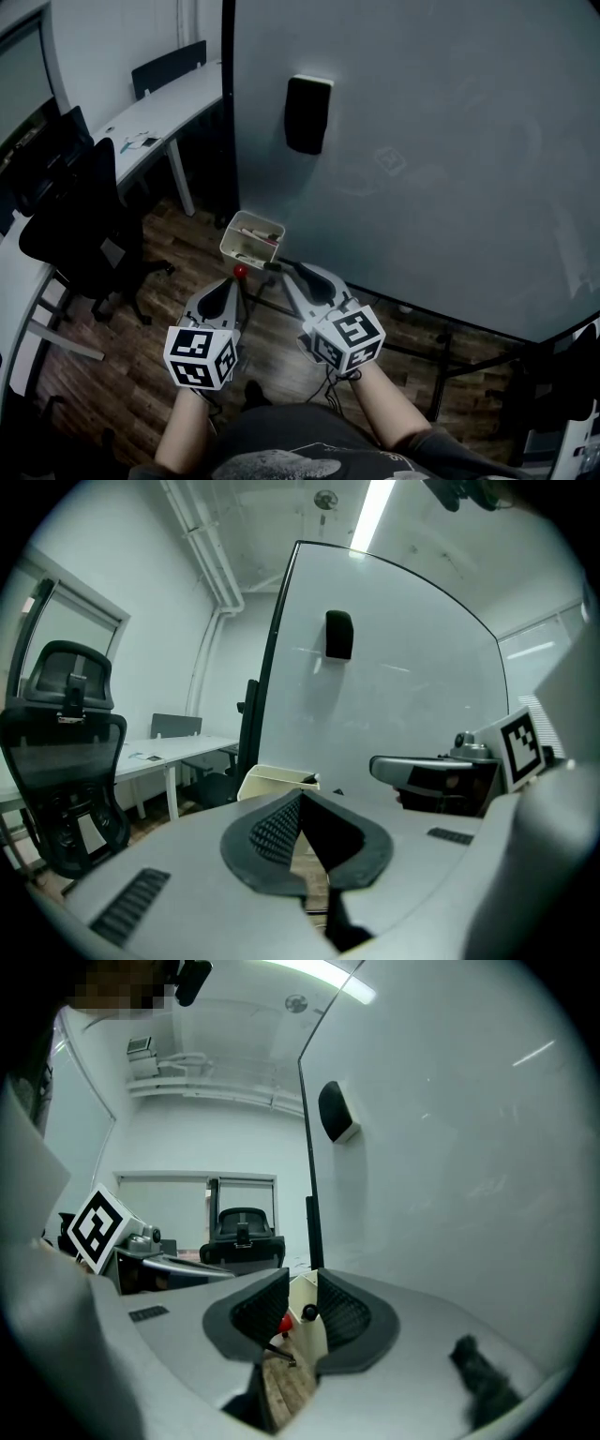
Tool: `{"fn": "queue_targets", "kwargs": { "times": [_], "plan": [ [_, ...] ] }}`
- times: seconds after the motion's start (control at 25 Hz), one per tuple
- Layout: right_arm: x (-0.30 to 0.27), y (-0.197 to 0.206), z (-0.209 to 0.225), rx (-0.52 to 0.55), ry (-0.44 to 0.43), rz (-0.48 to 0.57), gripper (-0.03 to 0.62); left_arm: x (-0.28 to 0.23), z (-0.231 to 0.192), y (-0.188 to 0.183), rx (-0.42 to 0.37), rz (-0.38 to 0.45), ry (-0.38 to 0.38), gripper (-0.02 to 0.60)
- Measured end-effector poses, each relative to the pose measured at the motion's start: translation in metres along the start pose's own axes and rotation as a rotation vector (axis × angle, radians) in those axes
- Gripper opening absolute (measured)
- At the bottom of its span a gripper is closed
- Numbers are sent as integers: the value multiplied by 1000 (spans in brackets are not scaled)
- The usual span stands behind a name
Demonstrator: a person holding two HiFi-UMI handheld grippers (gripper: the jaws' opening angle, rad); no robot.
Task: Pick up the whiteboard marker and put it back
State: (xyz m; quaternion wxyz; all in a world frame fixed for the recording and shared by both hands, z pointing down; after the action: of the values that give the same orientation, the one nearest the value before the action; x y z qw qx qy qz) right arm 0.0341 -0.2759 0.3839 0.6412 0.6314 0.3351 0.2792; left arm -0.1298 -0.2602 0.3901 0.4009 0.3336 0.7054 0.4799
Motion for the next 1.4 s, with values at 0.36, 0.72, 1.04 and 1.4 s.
{"fn": "queue_targets", "kwargs": {
  "times": [0.36, 0.72, 1.04, 1.4],
  "plan": [
    [49, -2, -4, -10, 26, 18, 46, 27, 40, 8, -13, 27, -7, 12],
    [108, 11, -24, -39, -13, 6, 28, 67, 86, 32, -16, 21, -27, 12],
    [149, 14, -56, 41, -120, -63, 22, 100, 122, 50, -29, 16, -32, 12],
    [185, 21, -69, 12, -134, -79, 21, 126, 149, 57, -26, 39, -45, 12]
  ]
}}
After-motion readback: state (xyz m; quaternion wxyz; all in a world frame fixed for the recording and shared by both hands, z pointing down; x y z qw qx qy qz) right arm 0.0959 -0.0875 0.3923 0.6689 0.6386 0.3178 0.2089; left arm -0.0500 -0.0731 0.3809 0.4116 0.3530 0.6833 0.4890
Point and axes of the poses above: the fingertips, and each gripper's own axes: x backward along the fingers, z to its right, y out of its underside, the point moved 6 cm from there along x, backward along the fingers, and after that the axes turned 6 degrees about x, right-handed, at the moved point
